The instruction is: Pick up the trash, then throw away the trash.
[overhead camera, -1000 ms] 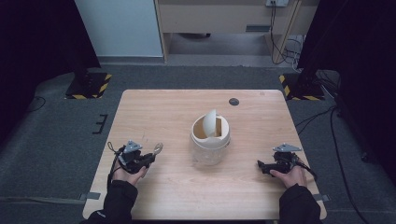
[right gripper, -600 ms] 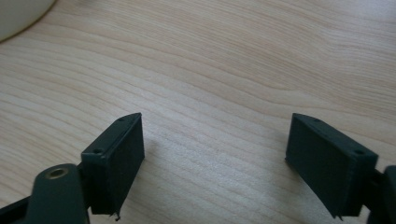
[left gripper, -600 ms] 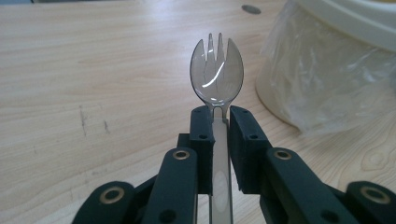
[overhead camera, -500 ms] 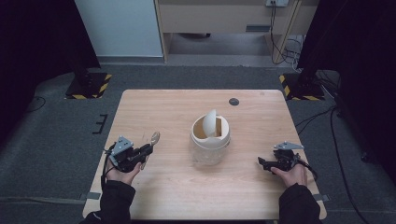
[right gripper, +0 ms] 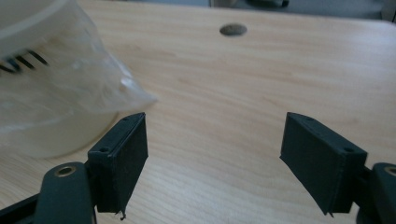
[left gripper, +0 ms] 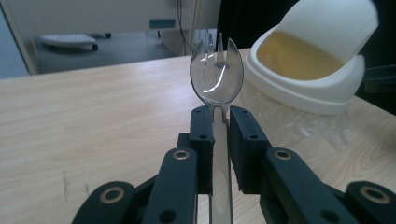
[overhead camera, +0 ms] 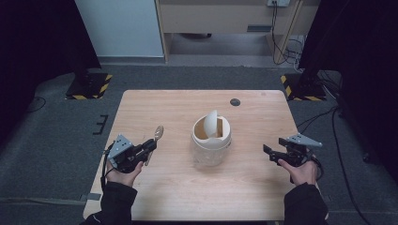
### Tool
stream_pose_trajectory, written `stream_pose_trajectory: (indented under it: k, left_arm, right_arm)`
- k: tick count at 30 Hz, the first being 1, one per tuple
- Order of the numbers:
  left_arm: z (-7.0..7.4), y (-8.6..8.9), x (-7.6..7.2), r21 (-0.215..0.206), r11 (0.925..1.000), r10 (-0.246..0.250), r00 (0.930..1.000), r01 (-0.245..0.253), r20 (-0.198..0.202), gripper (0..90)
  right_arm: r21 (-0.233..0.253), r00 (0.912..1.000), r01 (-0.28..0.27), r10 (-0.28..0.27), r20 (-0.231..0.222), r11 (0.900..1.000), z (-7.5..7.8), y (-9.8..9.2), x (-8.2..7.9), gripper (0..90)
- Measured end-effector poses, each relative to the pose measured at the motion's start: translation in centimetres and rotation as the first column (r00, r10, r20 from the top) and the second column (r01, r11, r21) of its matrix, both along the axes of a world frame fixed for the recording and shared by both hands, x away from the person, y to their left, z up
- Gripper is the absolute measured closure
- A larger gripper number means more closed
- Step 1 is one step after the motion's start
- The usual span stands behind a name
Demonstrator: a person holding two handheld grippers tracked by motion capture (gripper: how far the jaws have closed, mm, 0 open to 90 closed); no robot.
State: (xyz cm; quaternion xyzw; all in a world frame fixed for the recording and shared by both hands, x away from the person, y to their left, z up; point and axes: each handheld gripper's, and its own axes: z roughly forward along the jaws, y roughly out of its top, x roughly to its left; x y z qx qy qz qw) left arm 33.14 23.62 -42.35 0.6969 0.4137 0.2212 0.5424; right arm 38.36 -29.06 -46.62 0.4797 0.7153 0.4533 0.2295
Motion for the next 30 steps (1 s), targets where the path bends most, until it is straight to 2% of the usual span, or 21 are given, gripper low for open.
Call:
stream_pose_trajectory:
  k: [1, 3, 4, 5, 6, 10, 11, 12, 13, 14, 15, 16, 21, 22, 23, 24, 26, 27, 28, 29, 30]
  left_arm:
    - [0.4, -0.3, -0.2, -0.007, 0.9999, -0.01, 0.9997, 0.01, 0.022, 79.6]
    - [0.8, -0.6, -0.5, -0.006, 0.9997, -0.022, 0.9988, 0.023, 0.044, 79.6]
    - [0.8, -0.6, -0.5, -0.006, 0.9997, -0.022, 0.9988, 0.023, 0.044, 79.6]
    - [1.2, -0.9, -0.7, -0.004, 0.9994, -0.033, 0.9972, 0.034, 0.067, 79.6]
    - [1.2, -0.9, -0.7, -0.004, 0.9994, -0.033, 0.9972, 0.034, 0.067, 79.6]
    - [2.0, -1.6, -1.2, -0.01, 0.9979, -0.062, 0.9932, 0.063, 0.098, 79.6]
    - [2.4, -2.0, -1.4, -0.015, 0.9969, -0.076, 0.9915, 0.077, 0.106, 79.6]
    - [2.4, -2.0, -1.4, -0.015, 0.9969, -0.076, 0.9915, 0.077, 0.106, 79.6]
    - [2.8, -2.4, -1.6, -0.017, 0.9956, -0.09, 0.9886, 0.092, 0.121, 79.6]
    - [2.8, -2.4, -1.6, -0.017, 0.9956, -0.09, 0.9886, 0.092, 0.121, 79.6]
    - [3.1, -2.7, -1.6, -0.017, 0.9949, -0.097, 0.9869, 0.1, 0.129, 79.6]
    - [3.2, -2.8, -1.7, -0.016, 0.9946, -0.099, 0.9856, 0.103, 0.137, 79.6]
    - [4.3, -3.6, -2.1, -0.009, 0.9923, -0.12, 0.9752, 0.124, 0.186, 79.6]
    - [4.3, -3.6, -2.1, -0.009, 0.9923, -0.12, 0.9752, 0.124, 0.186, 79.6]
    - [4.6, -3.9, -2.0, -0.008, 0.992, -0.122, 0.9718, 0.126, 0.202, 79.6]
    - [4.6, -3.9, -2.0, -0.008, 0.992, -0.122, 0.9718, 0.126, 0.202, 79.6]
    - [4.9, -4.2, -2.0, -0.004, 0.9918, -0.124, 0.9687, 0.128, 0.215, 79.6]
    - [5.1, -4.7, -2.0, -0.005, 0.9907, -0.131, 0.9651, 0.136, 0.226, 79.6]
    - [5.1, -4.7, -2.0, -0.005, 0.9907, -0.131, 0.9651, 0.136, 0.226, 79.6]
    - [5.4, -5.3, -2.1, -0.006, 0.9886, -0.144, 0.9589, 0.15, 0.244, 79.7]
    - [5.4, -5.3, -2.1, -0.006, 0.9886, -0.144, 0.9589, 0.15, 0.244, 79.6]
  right_arm:
    - [0.01, 0.9999, -0.002, 0.002, 0.014, 1.0, 0.5, 0.0, -0.1, 23.2]
    - [0.034, 0.9988, -0.005, 0.003, 0.048, 0.999, 1.5, 0.0, -0.3, 23.8]
    - [0.034, 0.9988, -0.005, 0.003, 0.048, 0.999, 1.5, 0.0, -0.3, 23.8]
    - [0.058, 0.997, -0.009, 0.004, 0.077, 0.998, 2.4, 0.1, -0.5, 24.1]
    - [0.058, 0.997, -0.009, 0.004, 0.077, 0.998, 2.4, 0.1, -0.5, 24.1]
    - [0.077, 0.9911, -0.029, 0.018, 0.132, 0.997, 4.2, 0.7, -1.0, 24.4]
    - [0.086, 0.9871, -0.044, 0.03, 0.158, 0.995, 5.2, 1.0, -1.3, 24.5]
    - [0.086, 0.9871, -0.044, 0.03, 0.158, 0.995, 5.2, 1.0, -1.3, 24.5]
    - [0.1, 0.9814, -0.061, 0.041, 0.188, 0.993, 6.1, 1.4, -1.6, 24.8]
    - [0.1, 0.9814, -0.061, 0.041, 0.188, 0.993, 6.1, 1.4, -1.6, 24.8]
    - [0.121, 0.9755, -0.078, 0.051, 0.214, 0.99, 7.2, 1.9, -1.9, 25.0]
    - [0.121, 0.9755, -0.078, 0.051, 0.214, 0.99, 7.2, 1.9, -1.9, 25.0]
    - [0.185, 0.9567, -0.122, 0.066, 0.283, 0.975, 9.9, 3.1, -2.8, 27.0]
    - [0.185, 0.9567, -0.122, 0.066, 0.283, 0.975, 9.9, 3.1, -2.8, 27.0]
    - [0.204, 0.9489, -0.142, 0.074, 0.307, 0.969, 10.8, 3.6, -3.2, 28.1]
    - [0.204, 0.9489, -0.142, 0.074, 0.307, 0.969, 10.8, 3.6, -3.2, 28.1]
    - [0.23, 0.9359, -0.171, 0.085, 0.342, 0.958, 12.0, 4.4, -3.7, 30.5]
    - [0.246, 0.9333, -0.183, 0.089, 0.348, 0.952, 12.4, 4.7, -3.9, 31.1]
    - [0.255, 0.9284, -0.198, 0.097, 0.359, 0.947, 12.7, 5.0, -4.0, 31.7]
    - [0.26, 0.9242, -0.212, 0.106, 0.367, 0.942, 13.1, 5.4, -4.2, 32.3]
    - [0.26, 0.9242, -0.212, 0.106, 0.367, 0.942, 13.1, 5.4, -4.2, 32.3]
